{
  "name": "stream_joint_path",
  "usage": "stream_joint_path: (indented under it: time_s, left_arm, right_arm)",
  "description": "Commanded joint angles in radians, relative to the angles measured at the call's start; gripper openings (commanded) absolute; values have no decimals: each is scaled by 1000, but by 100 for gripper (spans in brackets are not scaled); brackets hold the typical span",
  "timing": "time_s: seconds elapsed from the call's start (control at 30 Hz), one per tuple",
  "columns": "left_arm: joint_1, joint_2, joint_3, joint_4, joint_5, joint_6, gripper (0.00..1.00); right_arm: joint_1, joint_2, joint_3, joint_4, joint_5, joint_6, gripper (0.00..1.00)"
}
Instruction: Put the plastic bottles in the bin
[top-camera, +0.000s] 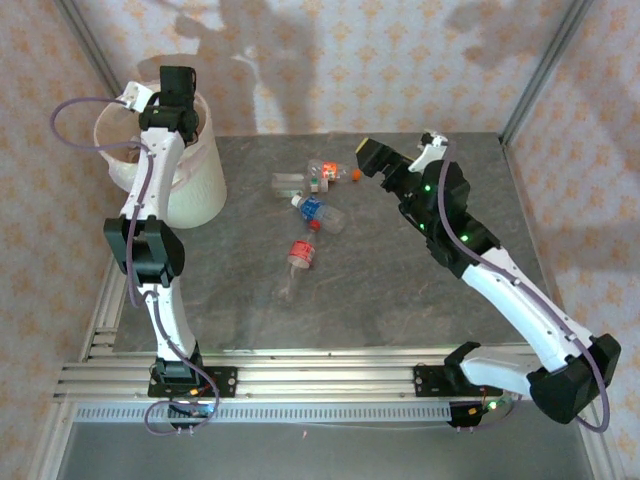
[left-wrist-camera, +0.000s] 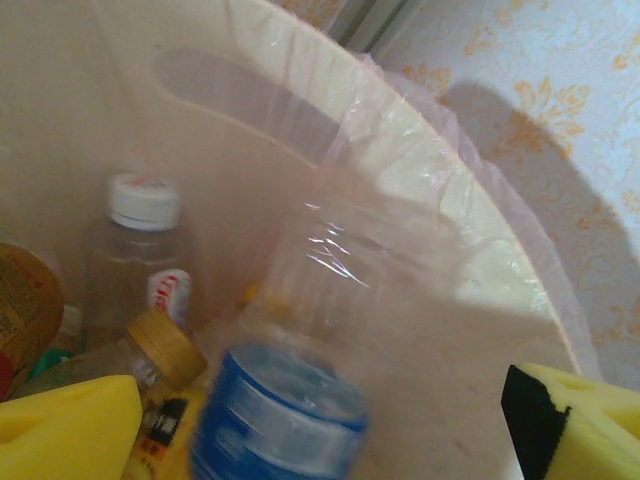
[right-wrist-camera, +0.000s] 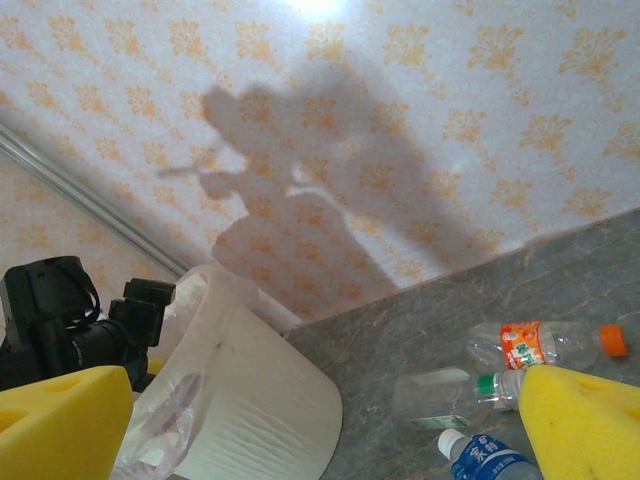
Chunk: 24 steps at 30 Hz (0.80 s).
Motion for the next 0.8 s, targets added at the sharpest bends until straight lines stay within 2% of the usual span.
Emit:
stream_joint_path:
  time_s: [0.0,0.23,0.43,0.63,0.77]
  left_arm:
    - [7,-22,37,-60,19,-58,98]
    - [7,-110,-38,21,146,-27,100]
    - [7,-227,-177,203,379,59,100]
    - [6,-263,-224,262,657,181,100]
    - [6,-321,-314,380,801,197,100]
  right_arm:
    - [-2,-17,-16,-3,22,-9,99]
    - [-2,2,-24,7,31,-5,99]
    - [-2,28,-12,18,30,26,99]
    - [-1,25,-39,20,31,55,99]
    - [-2,22,-75,19,55,30,99]
